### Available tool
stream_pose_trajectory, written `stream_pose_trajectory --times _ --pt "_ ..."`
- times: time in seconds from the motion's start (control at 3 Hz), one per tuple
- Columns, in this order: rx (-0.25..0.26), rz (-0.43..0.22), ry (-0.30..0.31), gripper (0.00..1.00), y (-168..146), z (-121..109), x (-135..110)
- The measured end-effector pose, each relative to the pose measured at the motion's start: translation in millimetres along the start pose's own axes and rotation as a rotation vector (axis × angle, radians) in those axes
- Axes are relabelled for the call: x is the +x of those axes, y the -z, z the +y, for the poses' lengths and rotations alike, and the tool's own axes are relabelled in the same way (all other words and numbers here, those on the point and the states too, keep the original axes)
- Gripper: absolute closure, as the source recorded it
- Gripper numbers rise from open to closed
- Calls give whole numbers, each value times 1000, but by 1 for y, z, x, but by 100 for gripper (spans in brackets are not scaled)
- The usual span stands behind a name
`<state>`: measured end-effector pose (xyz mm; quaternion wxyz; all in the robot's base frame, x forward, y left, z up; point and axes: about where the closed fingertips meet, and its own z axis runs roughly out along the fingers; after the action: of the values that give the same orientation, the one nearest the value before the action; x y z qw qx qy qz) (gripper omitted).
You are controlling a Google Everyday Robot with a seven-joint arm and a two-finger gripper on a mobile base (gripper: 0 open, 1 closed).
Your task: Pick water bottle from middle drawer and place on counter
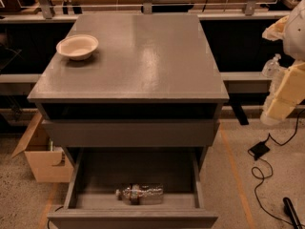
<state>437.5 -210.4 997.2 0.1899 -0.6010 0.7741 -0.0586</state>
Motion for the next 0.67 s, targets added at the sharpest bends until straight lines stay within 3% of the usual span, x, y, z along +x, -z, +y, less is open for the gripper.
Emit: stream_pose_trajectory --times 0.33,0.67 --pt "0 0 0 0 0 0 0" --pt "-54 23 -9 0 -29 9 2"
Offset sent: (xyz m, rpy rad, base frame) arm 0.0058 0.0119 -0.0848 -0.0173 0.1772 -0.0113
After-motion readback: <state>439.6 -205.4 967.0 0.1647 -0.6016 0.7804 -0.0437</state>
